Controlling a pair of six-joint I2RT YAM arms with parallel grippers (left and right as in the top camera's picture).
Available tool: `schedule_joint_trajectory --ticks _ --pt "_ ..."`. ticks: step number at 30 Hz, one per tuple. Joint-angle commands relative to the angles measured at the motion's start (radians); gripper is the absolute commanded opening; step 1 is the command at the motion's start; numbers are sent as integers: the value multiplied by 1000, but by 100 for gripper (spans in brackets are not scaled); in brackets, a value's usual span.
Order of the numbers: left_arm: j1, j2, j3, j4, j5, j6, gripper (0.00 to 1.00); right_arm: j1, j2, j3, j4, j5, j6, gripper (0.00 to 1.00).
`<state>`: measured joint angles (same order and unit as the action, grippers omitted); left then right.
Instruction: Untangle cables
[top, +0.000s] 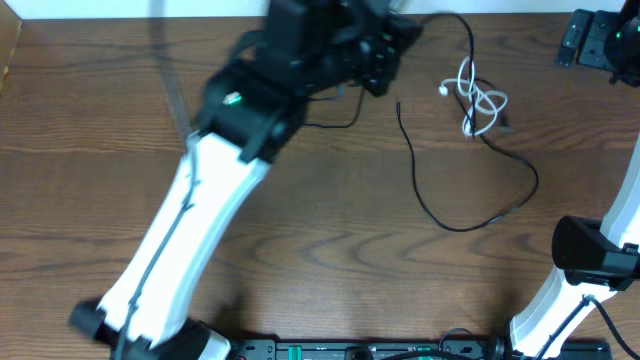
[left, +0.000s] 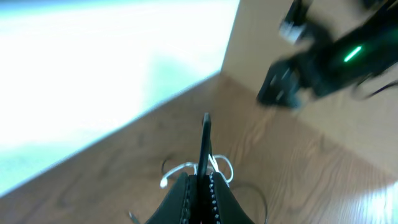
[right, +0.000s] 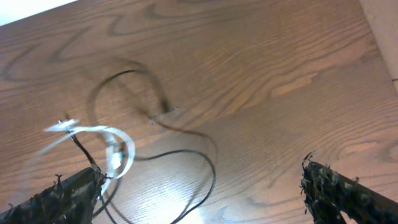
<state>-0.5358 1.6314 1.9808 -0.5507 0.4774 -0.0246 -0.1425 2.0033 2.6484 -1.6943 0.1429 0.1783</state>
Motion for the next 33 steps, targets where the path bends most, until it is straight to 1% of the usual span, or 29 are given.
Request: schedule_joint_trajectory --ticks 1,7,17,19,22,24,25,26,27,28,29,31,32,33 --pt "14 -74 13 14 39 -60 7 0 -28 -3 -3 -3 -3 99" --pt "13 -130 13 0 39 -60 7 0 -28 -3 -3 -3 -3 99" --pt "13 -122 13 -25 39 -60 7 0 -28 -3 -2 -8 1 99" --pt "13 -122 13 -31 39 -60 7 0 -28 -3 23 -30 0 99" --pt "14 -122 13 -45 38 -60 7 0 -28 -3 103 -48 0 99" --pt "14 -122 13 -51 35 -60 7 0 -28 -3 112 -75 19 99" --pt "14 -122 13 -50 35 -60 8 0 -28 -3 86 -161 55 99" --pt "14 -122 13 -47 35 -60 7 0 -29 -3 55 -273 52 99" --pt "14 -122 13 -45 34 -60 7 0 -29 -3 58 -370 49 99" --pt "14 -122 13 -42 25 -60 7 8 -26 -8 48 -570 -25 99" --pt "14 -121 13 -42 6 -61 7 23 -24 -17 35 -713 -137 99" --pt "14 -118 13 -43 -48 -86 7 62 -23 -40 -4 -923 -371 99" --pt "14 -116 13 -43 -77 -111 7 84 -23 -60 -4 -949 -420 99" --pt "14 -115 13 -43 -105 -138 7 112 -23 -79 -4 -947 -431 99"
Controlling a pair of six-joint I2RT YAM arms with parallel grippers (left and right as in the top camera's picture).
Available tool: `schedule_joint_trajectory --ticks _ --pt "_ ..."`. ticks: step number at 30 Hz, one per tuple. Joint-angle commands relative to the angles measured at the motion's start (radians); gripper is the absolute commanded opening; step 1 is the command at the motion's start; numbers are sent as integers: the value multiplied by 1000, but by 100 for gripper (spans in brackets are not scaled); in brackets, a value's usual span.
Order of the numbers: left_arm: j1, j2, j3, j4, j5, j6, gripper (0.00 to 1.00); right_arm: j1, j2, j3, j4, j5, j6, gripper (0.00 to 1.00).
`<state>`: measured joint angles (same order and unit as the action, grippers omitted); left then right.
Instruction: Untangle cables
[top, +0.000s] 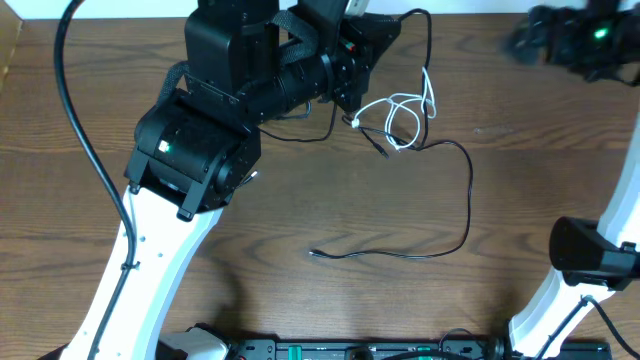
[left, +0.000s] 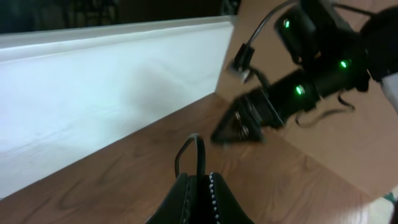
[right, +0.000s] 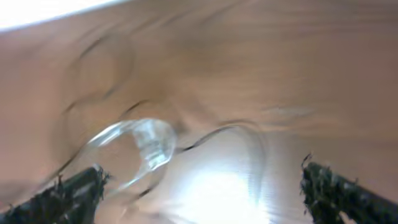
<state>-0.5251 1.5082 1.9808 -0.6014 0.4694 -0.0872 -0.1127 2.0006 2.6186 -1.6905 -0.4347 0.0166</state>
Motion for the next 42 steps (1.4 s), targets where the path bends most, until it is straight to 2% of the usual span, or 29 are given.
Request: schedule_joint_trajectory --ticks 1,4,6,8,11,15,18,19,20,22,34,35,37,41,42 --pt "3 10 13 5 -129 -105 8 113 -20 -68 -8 -354 -268 99" --pt "3 11 13 -6 -198 -129 7 209 -19 -139 -7 -323 -269 98" --pt "3 11 13 -12 -228 -144 7 234 -19 -158 -7 -323 -269 94" --pt "3 11 13 -26 -277 -174 7 250 -19 -161 -8 -323 -269 90" --pt "3 12 13 -50 -351 -203 7 257 -30 -161 -7 -323 -269 91" --pt "3 14 13 -53 -350 -239 7 259 -35 -161 0 -323 -323 88" --pt "3 14 13 -53 -350 -287 7 270 -35 -166 1 -323 -416 77" --pt "3 14 13 -53 -349 -293 7 275 -35 -166 4 -323 -433 70" --pt "3 14 13 -53 -342 -293 7 287 -35 -169 19 -317 -443 58" --pt "3 14 13 -53 -326 -293 7 303 -35 -178 56 -308 -436 46" --pt "3 14 13 -53 -316 -323 8 364 -35 -258 171 -225 -422 45" --pt "3 14 13 -53 -316 -323 8 366 -35 -266 181 -219 -421 43" --pt "3 14 13 -53 -316 -323 7 367 -35 -277 195 -196 -421 30" --pt "3 14 13 -56 -317 -323 8 369 -35 -278 203 -185 -421 11" --pt "3 14 13 -57 -317 -322 7 370 -35 -278 203 -185 -421 1"
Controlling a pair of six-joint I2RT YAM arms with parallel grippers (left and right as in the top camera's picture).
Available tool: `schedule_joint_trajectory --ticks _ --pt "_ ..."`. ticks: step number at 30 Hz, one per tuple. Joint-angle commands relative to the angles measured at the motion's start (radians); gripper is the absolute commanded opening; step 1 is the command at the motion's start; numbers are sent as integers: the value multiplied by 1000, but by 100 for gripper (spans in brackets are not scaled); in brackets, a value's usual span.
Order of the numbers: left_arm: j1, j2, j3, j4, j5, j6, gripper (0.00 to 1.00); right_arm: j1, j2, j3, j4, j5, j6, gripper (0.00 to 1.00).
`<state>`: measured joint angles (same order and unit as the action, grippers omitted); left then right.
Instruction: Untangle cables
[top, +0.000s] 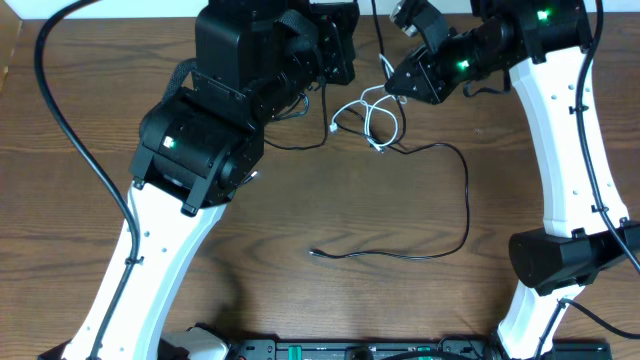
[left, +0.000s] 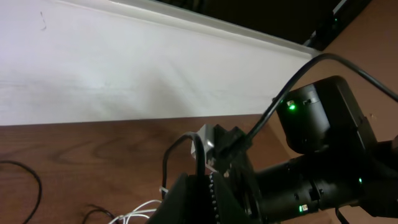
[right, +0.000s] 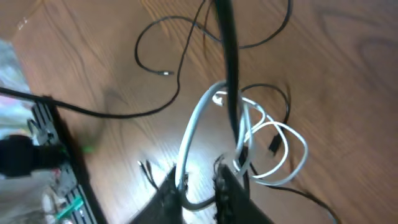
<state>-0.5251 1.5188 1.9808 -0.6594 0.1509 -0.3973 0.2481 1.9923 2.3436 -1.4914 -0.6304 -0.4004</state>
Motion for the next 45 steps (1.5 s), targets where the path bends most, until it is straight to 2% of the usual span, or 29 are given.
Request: schedule_joint_trajectory --ticks 1,8,10,14,17,23,25,28,30,33,35,38,40,42,45 --pt "3 3 13 1 2 -13 7 11 -26 -3 3 11 -4 1" --pt "26 3 13 1 -32 -14 7 11 -26 -4 -53 64 27 1" --pt "64 3 13 -6 -32 -60 7 12 -26 -5 -95 122 55 1" --pt "172 3 13 -40 9 -208 8 -2 -26 -47 -124 196 130 1" --pt "259 3 13 -66 88 -238 8 -27 -26 -106 -111 210 188 1" --pt "438 3 13 -171 101 -295 7 -120 -26 -306 -14 208 274 1" --pt "491 3 13 -192 166 -293 7 -158 -27 -374 34 184 274 1" --pt "529 4 13 -187 321 -259 7 -196 -26 -449 85 76 230 1" --pt "528 4 13 -175 408 -258 7 -203 -27 -484 87 -82 122 1" --pt "503 4 13 -154 495 -259 7 -187 -27 -515 70 -274 -26 1" --pt "478 3 13 -139 531 -258 7 -162 -27 -529 74 -320 -42 3" --pt "428 3 13 -117 588 -240 8 -110 -27 -542 104 -323 -42 17" --pt "395 3 13 -101 633 -212 7 -74 -27 -550 148 -317 -9 19" --pt "356 3 13 -95 655 -205 7 -19 -26 -572 275 -270 176 40" --pt "314 3 13 -93 657 -205 7 50 -26 -611 476 -92 423 61"
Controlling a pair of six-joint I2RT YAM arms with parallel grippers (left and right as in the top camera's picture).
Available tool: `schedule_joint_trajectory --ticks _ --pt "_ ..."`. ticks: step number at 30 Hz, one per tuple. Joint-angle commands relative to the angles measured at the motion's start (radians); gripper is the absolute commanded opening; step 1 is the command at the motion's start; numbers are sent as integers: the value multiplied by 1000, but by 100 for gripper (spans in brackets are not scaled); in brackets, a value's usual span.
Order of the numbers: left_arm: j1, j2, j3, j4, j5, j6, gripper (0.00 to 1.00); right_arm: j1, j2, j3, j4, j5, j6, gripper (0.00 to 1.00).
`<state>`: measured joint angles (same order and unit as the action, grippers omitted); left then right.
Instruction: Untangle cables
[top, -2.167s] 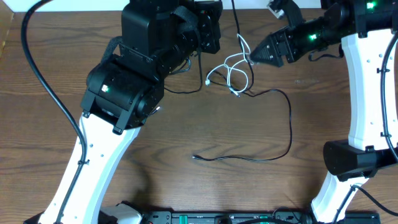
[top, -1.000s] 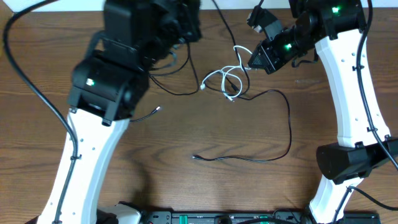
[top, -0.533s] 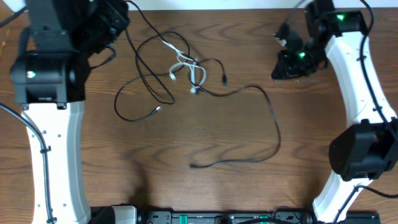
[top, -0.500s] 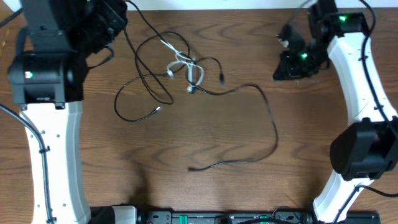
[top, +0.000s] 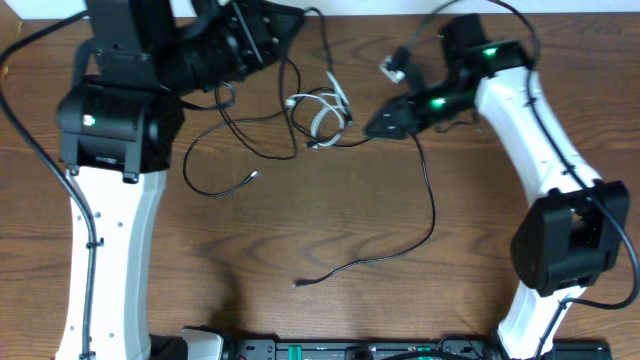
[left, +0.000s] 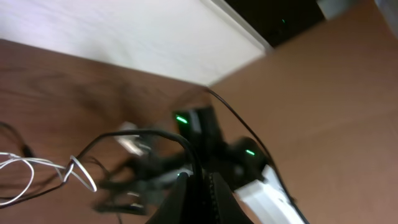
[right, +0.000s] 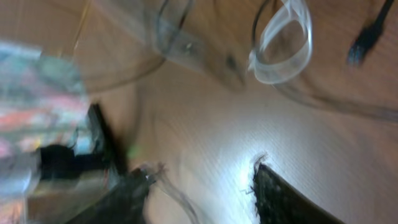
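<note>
A white cable (top: 320, 108) lies bundled at the table's upper middle, crossed by black cable. A long black cable (top: 432, 200) runs from the bundle down to a free end near the front. My left gripper (top: 290, 22) is raised at the top left, shut on a black cable (left: 143, 132) that rises from between its fingers (left: 186, 199). The white cable (left: 81, 173) shows below it. My right gripper (top: 378, 124) sits low just right of the bundle, open (right: 202, 186). The white loop (right: 283, 53) lies ahead of it in a blurred view.
A second black strand loops left of the bundle and ends in a plug (top: 250, 178). The white wall edge runs along the back of the table (top: 560, 300). A black equipment bar lies at the front edge (top: 340, 350).
My right gripper, then shut on a black cable above the bundle, is now open and lower. My left gripper has moved left with its cable. The bundle has shifted left and a black loop spreads out leftward.
First the bundle lay at the upper right, my left gripper shut on a black cable and the right one open far off. Then the bundle stood further left. Then my right gripper was shut on a cable beside it. Now it is open and the cables lie more spread.
</note>
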<state>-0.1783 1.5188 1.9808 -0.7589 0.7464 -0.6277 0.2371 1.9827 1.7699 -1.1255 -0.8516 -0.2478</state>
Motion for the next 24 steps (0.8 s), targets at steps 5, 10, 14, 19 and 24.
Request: schedule_joint_trajectory --ticks 5,10,14,19,24 --pt "-42 2 13 1 62 32 7 65 -17 -60 266 238 406 83" --pt "-42 2 13 0 63 32 7 23 -17 -63 288 280 408 84" --pt "-42 2 13 0 63 32 7 1 -17 -84 285 303 408 83" --pt "-42 2 13 0 62 32 7 0 -17 -157 332 303 402 85" --pt "-42 2 13 0 62 32 8 8 -17 -243 397 281 238 87"
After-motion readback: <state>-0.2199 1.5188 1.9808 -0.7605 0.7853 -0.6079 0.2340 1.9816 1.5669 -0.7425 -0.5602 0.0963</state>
